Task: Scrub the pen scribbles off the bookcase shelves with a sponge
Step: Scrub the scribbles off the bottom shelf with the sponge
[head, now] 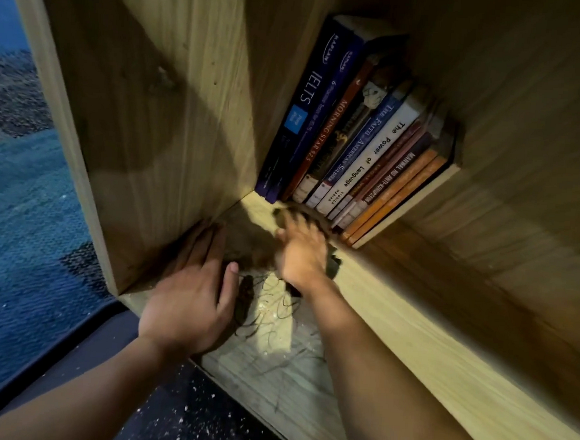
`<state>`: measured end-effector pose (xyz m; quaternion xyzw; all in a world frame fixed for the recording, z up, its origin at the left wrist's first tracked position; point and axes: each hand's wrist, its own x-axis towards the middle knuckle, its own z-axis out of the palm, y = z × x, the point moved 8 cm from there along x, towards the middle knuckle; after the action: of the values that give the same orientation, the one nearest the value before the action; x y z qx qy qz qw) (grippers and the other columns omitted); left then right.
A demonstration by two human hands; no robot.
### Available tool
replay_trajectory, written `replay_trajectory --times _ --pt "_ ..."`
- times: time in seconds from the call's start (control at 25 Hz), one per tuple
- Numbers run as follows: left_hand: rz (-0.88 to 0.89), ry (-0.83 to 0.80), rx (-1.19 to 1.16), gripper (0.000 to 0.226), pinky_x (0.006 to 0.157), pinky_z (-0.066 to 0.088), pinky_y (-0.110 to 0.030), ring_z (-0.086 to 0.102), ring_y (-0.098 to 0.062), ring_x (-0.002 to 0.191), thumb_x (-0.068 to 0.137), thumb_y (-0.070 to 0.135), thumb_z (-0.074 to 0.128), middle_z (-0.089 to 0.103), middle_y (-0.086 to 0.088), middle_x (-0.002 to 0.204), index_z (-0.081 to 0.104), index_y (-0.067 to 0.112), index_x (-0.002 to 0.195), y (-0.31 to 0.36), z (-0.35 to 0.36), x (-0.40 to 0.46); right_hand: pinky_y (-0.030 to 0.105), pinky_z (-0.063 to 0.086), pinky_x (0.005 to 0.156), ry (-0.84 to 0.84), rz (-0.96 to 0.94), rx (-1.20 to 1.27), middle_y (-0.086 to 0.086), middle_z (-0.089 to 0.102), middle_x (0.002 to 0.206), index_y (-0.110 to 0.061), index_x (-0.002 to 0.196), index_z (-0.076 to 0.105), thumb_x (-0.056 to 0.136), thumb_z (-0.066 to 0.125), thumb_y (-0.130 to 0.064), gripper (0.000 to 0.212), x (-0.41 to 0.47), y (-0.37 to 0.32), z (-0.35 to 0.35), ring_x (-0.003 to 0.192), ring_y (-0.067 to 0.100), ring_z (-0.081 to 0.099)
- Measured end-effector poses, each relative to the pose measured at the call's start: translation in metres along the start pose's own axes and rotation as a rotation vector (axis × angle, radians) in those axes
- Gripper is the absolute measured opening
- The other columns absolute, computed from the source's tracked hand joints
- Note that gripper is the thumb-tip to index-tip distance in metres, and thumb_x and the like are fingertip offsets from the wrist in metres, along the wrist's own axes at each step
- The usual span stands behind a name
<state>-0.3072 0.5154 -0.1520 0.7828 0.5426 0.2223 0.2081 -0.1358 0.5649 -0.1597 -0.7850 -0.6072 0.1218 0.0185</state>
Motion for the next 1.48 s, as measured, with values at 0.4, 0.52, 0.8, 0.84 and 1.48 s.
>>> replay_trajectory --times 0.4,0.52,0.8,0.84,1.48 --pt "0.031 0.005 -0.011 0.083 0.107 -0.006 -0.013 -0.016 0.011 0.134 0.089 0.059 0.002 0.013 0.001 0.161 0.022 0.01 0.152 0.004 -0.004 0.001 0.043 0.01 0.12 0.159 0.225 0.005 0.004 0.019 0.159 -0.02 0.15 0.023 0.099 0.023 -0.05 0.059 0.005 0.031 -0.007 0.147 0.024 0.012" --pt "0.006 -0.024 -0.013 0.079 0.109 -0.002 -0.015 -0.012 0.007 0.138 0.089 0.058 0.003 0.012 0.002 0.162 0.014 0.014 0.154 0.003 -0.003 0.001 0.041 0.005 0.119 0.015 0.124 0.125 -0.003 0.011 0.16 -0.027 0.152 0.02 0.1 0.023 -0.05 0.056 0.01 0.033 -0.015 0.148 0.021 0.006" --pt "-0.001 -0.018 -0.011 0.084 0.111 0.005 -0.021 -0.012 0.009 0.135 0.087 0.061 0.004 0.011 0.005 0.161 0.026 0.011 0.151 0.003 -0.004 0.0 0.026 0.009 0.117 0.171 -0.137 0.139 -0.012 0.027 0.155 -0.036 0.146 0.033 0.099 0.027 -0.043 0.048 -0.105 0.122 -0.016 0.145 0.008 0.016" --pt "-0.001 -0.012 -0.015 0.084 0.111 0.005 -0.021 -0.012 0.009 0.135 0.088 0.061 0.004 0.011 0.004 0.161 0.027 0.011 0.151 0.004 -0.004 0.0 0.028 0.017 0.116 0.212 0.032 0.123 -0.003 0.033 0.154 -0.03 0.146 0.036 0.095 0.024 -0.046 0.055 -0.104 0.159 -0.022 0.143 0.015 0.025" --pt "-0.015 -0.015 0.011 0.086 0.115 0.02 -0.034 0.01 -0.01 0.147 0.087 0.063 0.005 0.022 -0.001 0.159 0.032 0.01 0.149 0.001 0.0 0.001 0.04 0.022 0.118 0.338 0.132 0.026 -0.002 0.038 0.151 -0.023 0.144 0.038 0.09 0.03 -0.026 0.054 -0.13 0.131 -0.012 0.143 0.023 0.028"
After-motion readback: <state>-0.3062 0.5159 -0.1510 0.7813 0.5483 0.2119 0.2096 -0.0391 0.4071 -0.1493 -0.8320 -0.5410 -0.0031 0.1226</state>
